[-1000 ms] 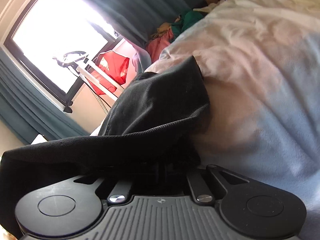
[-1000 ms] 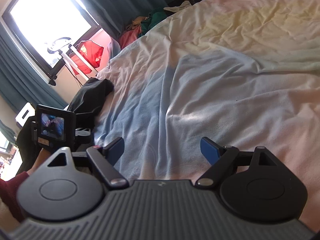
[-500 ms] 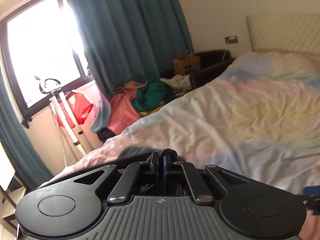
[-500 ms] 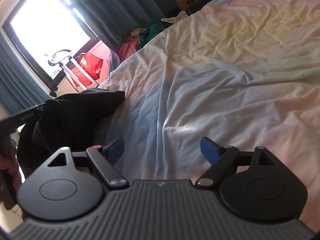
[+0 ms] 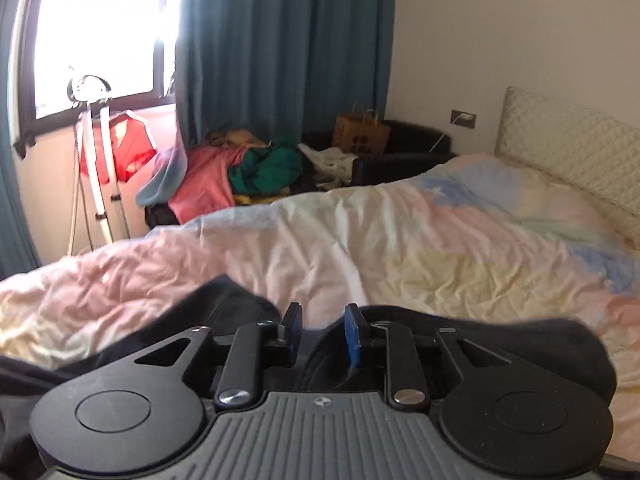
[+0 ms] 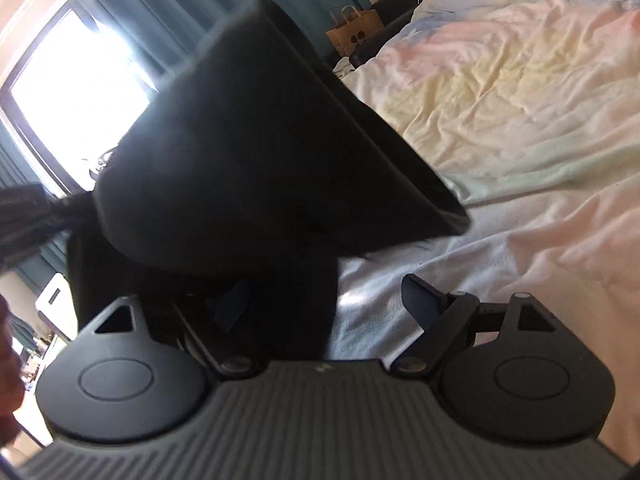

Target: Fold clothes

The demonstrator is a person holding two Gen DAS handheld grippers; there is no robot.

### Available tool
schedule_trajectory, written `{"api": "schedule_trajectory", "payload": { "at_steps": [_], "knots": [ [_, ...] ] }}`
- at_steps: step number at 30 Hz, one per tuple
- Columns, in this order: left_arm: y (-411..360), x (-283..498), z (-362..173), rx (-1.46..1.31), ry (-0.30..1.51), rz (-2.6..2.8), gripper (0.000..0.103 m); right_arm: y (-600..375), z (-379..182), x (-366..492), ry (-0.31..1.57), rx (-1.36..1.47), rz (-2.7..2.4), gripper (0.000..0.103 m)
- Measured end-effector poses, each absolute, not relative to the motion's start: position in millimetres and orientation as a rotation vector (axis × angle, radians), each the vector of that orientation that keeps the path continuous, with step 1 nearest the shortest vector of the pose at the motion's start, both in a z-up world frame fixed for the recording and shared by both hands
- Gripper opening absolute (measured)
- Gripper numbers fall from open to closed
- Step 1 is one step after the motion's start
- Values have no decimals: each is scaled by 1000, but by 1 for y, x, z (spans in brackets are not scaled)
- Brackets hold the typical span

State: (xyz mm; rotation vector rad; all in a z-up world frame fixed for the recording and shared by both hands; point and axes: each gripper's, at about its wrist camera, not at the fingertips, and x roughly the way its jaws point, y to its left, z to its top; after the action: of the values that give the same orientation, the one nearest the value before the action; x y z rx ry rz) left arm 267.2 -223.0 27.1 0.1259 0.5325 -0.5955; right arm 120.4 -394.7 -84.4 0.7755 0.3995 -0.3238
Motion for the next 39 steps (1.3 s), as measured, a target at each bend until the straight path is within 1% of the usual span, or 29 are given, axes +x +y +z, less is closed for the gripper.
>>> {"api": "schedule_trajectory", "payload": {
  "at_steps": [2, 3, 5, 6, 7, 8, 9, 13, 14, 18, 20, 27, 29, 32, 39],
  "knots": [
    [-194, 253, 18, 87, 565, -572, 51, -395, -88, 121, 419, 793, -309, 86],
    [-180, 246, 14, 68, 581, -560, 54, -396, -89, 121, 424, 809, -305, 85],
    [-139, 223, 7, 33, 590, -529, 65, -399, -91, 120, 430, 836, -301, 85],
    [-119, 210, 5, 10, 588, -505, 68, -400, -90, 119, 430, 844, -302, 85],
    [-94, 197, 3, -19, 590, -468, 74, -401, -90, 117, 430, 857, -300, 86],
    [-70, 184, 1, -51, 593, -430, 78, -402, -90, 115, 433, 880, -293, 86],
    [-45, 174, -3, -95, 603, -390, 80, -405, -90, 113, 433, 902, -287, 85],
    [46, 140, -18, -263, 662, -228, 82, -413, -91, 97, 432, 1006, -260, 87],
    [65, 134, -21, -300, 690, -187, 86, -415, -91, 92, 434, 1041, -248, 87],
    [122, 113, -35, -520, 763, -46, 91, -417, -96, 85, 465, 1162, -181, 87],
    [143, 110, -45, -664, 774, -13, 96, -413, -94, 89, 483, 1180, -154, 87],
    [209, 112, -82, -1136, 779, 47, 97, -426, -92, 119, 536, 1269, -229, 86],
    [223, 110, -89, -1218, 772, 81, 97, -436, -93, 132, 544, 1296, -266, 86],
    [233, 110, -88, -1246, 768, 92, 97, -450, -90, 161, 545, 1234, -322, 86],
    [248, 111, -81, -1274, 769, 72, 94, -467, -74, 215, 373, 936, -383, 87]
  ]
}}
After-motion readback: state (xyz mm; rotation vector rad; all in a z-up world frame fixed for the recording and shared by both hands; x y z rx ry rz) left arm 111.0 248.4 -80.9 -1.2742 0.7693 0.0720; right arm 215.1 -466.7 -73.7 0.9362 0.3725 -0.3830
